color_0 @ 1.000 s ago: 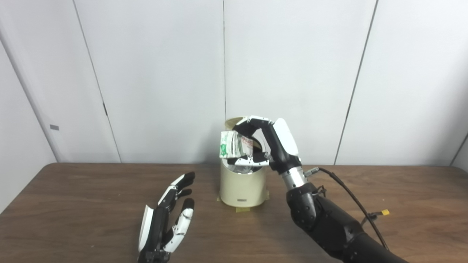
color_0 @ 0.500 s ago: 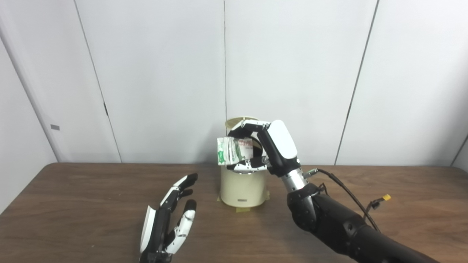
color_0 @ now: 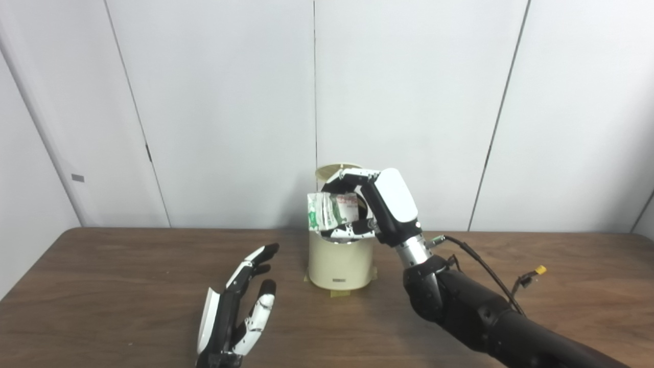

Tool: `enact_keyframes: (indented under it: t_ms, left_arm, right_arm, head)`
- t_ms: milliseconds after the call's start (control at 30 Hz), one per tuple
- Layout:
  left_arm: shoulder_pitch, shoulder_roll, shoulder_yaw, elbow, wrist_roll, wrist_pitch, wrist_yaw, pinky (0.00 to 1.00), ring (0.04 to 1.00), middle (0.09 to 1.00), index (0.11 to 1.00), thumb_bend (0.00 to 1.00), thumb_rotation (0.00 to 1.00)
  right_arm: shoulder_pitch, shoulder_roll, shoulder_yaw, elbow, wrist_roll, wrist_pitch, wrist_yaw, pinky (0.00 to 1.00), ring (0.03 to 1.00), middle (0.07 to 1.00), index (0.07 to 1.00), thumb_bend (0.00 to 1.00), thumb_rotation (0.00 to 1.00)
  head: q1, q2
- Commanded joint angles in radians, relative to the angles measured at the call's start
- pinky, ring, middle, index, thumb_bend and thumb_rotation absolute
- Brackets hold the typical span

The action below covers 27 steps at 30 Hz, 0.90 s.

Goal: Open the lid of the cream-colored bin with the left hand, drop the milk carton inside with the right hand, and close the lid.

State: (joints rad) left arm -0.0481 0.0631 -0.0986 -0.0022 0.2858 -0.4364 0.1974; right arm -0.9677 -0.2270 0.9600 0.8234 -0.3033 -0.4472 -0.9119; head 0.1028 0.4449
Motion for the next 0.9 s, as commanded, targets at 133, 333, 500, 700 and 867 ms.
enact_keyframes:
  t_ms: [133, 333, 500, 700, 867]
  left_arm:
    - [0.111, -0.016, -0.021, 0.073, 0.031, -0.029, 0.009, 0.81, 0.855, 0.844, 0.827, 0.34, 0.75]
    - [0.105, -0.014, -0.027, 0.082, 0.033, -0.032, 0.017, 0.80, 0.854, 0.842, 0.826, 0.34, 0.75]
    - [0.107, -0.020, -0.024, 0.080, 0.036, -0.028, 0.016, 0.80, 0.852, 0.841, 0.825, 0.34, 0.75]
    - [0.110, -0.025, -0.026, 0.080, 0.043, -0.029, 0.021, 0.80, 0.849, 0.839, 0.822, 0.36, 0.75]
    - [0.111, -0.025, -0.029, 0.079, 0.048, -0.029, 0.021, 0.81, 0.854, 0.844, 0.828, 0.35, 0.76]
  right_arm:
    - [-0.086, -0.009, -0.004, 0.000, -0.002, -0.023, -0.057, 0.44, 0.456, 0.494, 0.473, 0.52, 0.00]
    - [-0.092, -0.011, -0.012, -0.001, 0.008, -0.023, -0.052, 0.43, 0.455, 0.494, 0.473, 0.52, 0.00]
    - [-0.088, -0.007, -0.015, 0.008, 0.008, -0.023, -0.049, 0.43, 0.454, 0.492, 0.475, 0.52, 0.00]
    - [-0.080, 0.004, -0.015, 0.022, 0.015, -0.023, -0.050, 0.43, 0.455, 0.490, 0.477, 0.52, 0.00]
    - [-0.076, 0.013, -0.017, 0.029, 0.023, -0.023, -0.045, 0.43, 0.456, 0.491, 0.476, 0.52, 0.00]
  head:
    - [-0.002, 0.001]
    - [0.000, 0.000]
    - [0.008, 0.000]
    - [0.014, 0.000]
    - [0.021, 0.000]
